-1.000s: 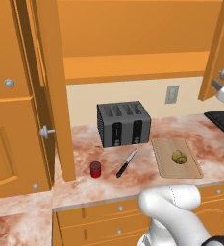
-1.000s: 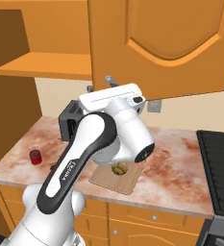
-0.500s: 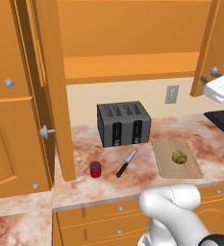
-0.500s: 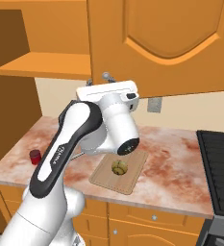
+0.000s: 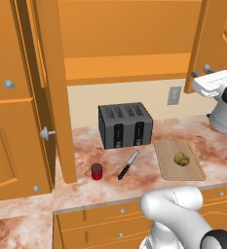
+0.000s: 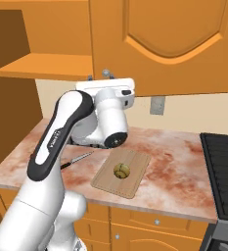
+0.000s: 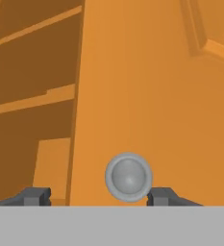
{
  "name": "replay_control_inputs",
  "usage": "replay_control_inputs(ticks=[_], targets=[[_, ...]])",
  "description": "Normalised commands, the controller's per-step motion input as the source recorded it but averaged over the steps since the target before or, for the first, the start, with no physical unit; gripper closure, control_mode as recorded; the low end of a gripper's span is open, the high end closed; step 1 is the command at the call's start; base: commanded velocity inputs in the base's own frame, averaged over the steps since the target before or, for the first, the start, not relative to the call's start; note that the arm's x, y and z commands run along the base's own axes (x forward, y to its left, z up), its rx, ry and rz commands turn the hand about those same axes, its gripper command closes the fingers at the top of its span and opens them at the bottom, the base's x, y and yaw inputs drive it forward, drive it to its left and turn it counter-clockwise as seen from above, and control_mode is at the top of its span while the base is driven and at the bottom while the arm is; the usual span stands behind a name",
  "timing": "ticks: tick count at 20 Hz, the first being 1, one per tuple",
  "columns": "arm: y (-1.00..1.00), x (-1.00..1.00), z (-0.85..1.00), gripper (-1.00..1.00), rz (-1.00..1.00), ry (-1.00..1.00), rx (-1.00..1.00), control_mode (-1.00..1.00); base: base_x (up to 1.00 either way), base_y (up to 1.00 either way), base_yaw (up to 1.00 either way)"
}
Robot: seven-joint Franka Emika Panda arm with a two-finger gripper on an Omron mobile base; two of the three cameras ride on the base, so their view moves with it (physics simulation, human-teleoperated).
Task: Pick the bread, place it on the cutting board, pick the jam, place it on the counter, and close the cabinet.
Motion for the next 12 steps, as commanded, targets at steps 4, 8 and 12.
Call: replay_control_inputs(ticks=[4, 8, 12], targets=[[0.00, 0.43, 0.00, -1.00, -0.08, 0.00, 0.00, -1.00, 0.00, 0.00, 0.00], [0.00, 0.45, 0.00, -1.00, -0.06, 0.00, 0.00, -1.00, 0.00, 0.00, 0.00], [0.00, 0.43, 0.00, -1.00, -0.06, 0.00, 0.00, -1.00, 0.00, 0.00, 0.00]])
